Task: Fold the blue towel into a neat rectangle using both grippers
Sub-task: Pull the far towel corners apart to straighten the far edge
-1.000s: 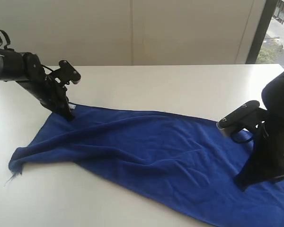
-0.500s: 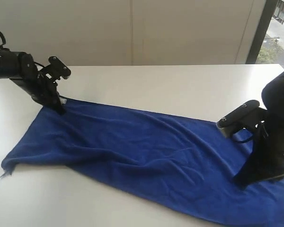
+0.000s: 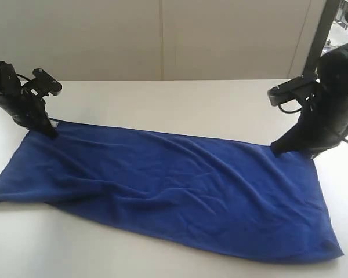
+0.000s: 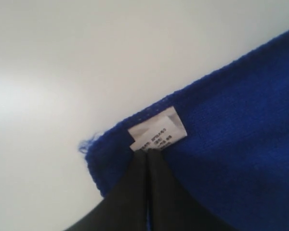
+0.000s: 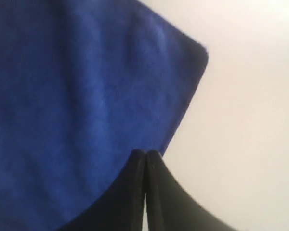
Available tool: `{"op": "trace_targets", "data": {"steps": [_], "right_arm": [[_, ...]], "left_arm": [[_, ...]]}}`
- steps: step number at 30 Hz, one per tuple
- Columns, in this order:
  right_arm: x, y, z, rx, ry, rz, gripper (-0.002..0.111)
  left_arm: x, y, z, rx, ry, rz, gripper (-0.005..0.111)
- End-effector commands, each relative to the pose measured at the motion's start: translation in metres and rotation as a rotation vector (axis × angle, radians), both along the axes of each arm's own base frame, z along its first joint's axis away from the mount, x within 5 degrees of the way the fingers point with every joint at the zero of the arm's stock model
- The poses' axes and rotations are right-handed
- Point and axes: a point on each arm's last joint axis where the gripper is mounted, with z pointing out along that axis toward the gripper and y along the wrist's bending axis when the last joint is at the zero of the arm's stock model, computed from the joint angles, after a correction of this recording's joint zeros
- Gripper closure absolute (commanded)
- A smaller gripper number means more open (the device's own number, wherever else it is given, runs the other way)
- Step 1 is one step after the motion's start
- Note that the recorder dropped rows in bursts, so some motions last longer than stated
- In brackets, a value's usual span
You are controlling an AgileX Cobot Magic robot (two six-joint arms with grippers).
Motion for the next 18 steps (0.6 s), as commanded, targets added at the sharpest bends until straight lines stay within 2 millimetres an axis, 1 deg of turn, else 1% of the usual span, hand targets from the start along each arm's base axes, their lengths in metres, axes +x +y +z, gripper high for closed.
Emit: {"op": "trace_targets", "data": {"steps": [1,3,8,12,13,15,18], "right_arm": [[0.046,-0.025,-0.023,0.010,0.040,-0.011,0.108],[0.058,-0.030,-0.034,0.009,0.053,-0.013,0.108],[0.077,-0.033,-0.059,0.006,0.101,0.008,0.108],[0.083,-0.033,-0.071,0.002,0.116,0.012,0.108],[0.085,-0.034,-0.079,-0.002,0.129,0.017,0.108],[0.086,-0.034,-0.085,-0.007,0.139,0.020,0.108],[0.091,-0.035,-0.089,-0.016,0.124,0.030,0.108]], "left_arm": [[-0.009,0.004,-0.016,0.009,0.118,0.008,0.107],[-0.009,0.004,-0.016,0.009,0.125,0.008,0.107],[-0.010,0.004,-0.017,0.013,0.137,0.001,0.107],[-0.010,0.004,-0.017,0.017,0.136,-0.006,0.107],[-0.010,0.004,-0.017,0.017,0.136,-0.006,0.107],[-0.010,0.004,-0.017,0.017,0.139,-0.006,0.107],[-0.011,0.004,-0.017,0.017,0.150,-0.006,0.107]]}}
